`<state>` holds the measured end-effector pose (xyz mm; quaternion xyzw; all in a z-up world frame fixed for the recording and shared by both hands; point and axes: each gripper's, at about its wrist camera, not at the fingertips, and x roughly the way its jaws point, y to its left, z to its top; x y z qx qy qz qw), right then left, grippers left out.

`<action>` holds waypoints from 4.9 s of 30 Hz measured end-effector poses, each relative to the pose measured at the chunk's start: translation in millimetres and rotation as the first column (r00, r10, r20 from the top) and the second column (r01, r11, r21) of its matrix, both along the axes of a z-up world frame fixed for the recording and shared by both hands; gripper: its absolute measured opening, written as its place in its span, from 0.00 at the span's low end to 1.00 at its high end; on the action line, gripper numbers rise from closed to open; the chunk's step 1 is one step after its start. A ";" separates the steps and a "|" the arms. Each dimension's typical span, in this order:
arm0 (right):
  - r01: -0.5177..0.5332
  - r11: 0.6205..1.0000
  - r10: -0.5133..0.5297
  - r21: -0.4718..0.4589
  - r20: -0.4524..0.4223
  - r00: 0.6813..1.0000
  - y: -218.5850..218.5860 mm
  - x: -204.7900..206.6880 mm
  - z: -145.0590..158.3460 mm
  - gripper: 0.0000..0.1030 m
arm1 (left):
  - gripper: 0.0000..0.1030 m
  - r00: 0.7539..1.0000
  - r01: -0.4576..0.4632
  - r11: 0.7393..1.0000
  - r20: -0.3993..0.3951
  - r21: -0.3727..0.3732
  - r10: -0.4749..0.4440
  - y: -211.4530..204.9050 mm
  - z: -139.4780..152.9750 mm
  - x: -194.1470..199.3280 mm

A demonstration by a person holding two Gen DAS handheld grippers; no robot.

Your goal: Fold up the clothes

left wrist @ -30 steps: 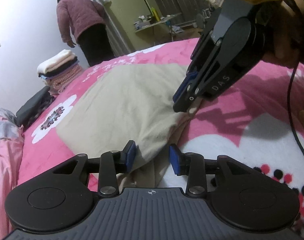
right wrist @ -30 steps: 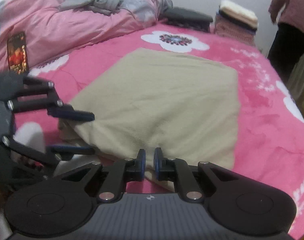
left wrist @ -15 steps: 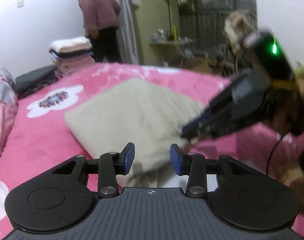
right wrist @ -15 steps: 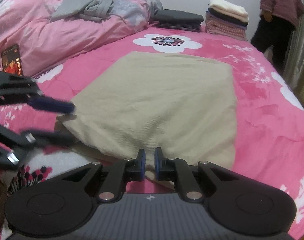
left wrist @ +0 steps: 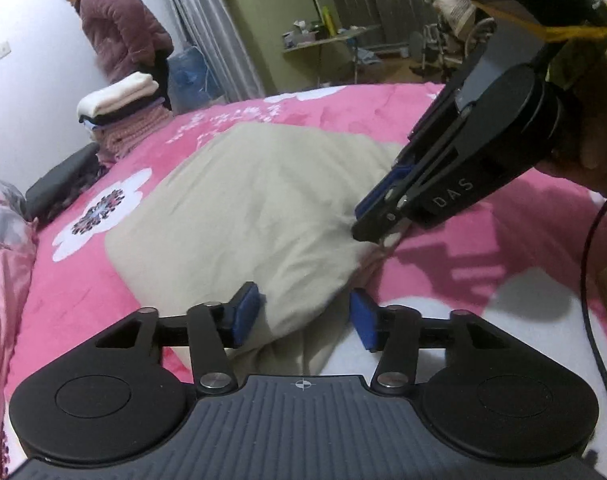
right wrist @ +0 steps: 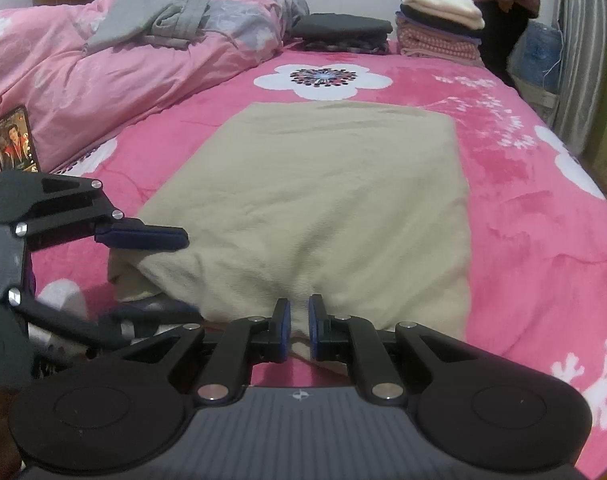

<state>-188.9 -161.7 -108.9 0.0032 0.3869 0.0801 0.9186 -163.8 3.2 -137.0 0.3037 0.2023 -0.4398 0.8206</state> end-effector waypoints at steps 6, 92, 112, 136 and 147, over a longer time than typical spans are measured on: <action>-0.001 1.000 0.001 0.002 0.000 1.000 -0.1 -0.2 0.0 0.10 | 0.53 0.997 -0.044 0.998 -0.065 -0.038 0.042 0.7 3.6 6.0; 0.052 0.996 -0.059 0.068 0.109 0.992 -20.9 3.0 37.7 0.22 | 0.54 0.991 -0.061 0.997 -0.119 -0.055 0.054 0.0 7.5 26.0; 0.201 0.977 -0.204 0.066 0.043 0.978 -62.8 6.0 13.4 0.25 | 0.55 0.991 -0.065 0.997 -0.121 -0.048 0.059 -0.3 7.4 26.3; 0.177 0.984 -0.179 0.023 0.080 0.981 -68.6 147.4 25.0 0.24 | 0.55 0.991 -0.063 0.996 -0.126 -0.063 0.054 1.1 5.8 26.5; 0.214 0.957 -0.209 0.197 -0.045 0.977 -81.6 112.8 44.4 0.25 | 0.55 0.990 -0.059 0.995 -0.130 -0.079 0.049 3.4 4.8 27.8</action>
